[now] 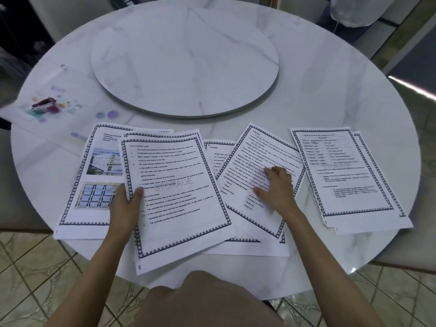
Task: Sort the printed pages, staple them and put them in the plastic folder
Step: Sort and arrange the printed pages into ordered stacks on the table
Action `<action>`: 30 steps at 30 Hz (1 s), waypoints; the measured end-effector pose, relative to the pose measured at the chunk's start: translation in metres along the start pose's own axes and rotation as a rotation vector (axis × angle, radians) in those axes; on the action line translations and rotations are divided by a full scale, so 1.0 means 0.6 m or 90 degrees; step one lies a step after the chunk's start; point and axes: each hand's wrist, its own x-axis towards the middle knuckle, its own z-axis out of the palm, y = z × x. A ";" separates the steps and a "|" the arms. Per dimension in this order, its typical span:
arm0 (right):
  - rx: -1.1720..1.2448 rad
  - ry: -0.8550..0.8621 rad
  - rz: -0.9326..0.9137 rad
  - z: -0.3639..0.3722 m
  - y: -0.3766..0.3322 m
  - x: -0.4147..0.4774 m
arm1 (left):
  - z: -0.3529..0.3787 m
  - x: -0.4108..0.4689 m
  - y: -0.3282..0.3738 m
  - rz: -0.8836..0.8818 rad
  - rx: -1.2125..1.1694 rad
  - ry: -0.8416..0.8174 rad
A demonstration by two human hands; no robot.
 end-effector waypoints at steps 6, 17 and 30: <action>0.017 -0.034 -0.033 -0.008 0.003 0.010 | -0.003 0.000 -0.002 -0.002 0.017 0.015; -0.036 0.075 -0.075 -0.021 0.017 0.014 | 0.000 -0.007 -0.004 0.000 0.033 0.038; -0.091 0.060 0.164 -0.036 0.042 -0.008 | 0.005 -0.035 -0.003 0.018 0.030 0.108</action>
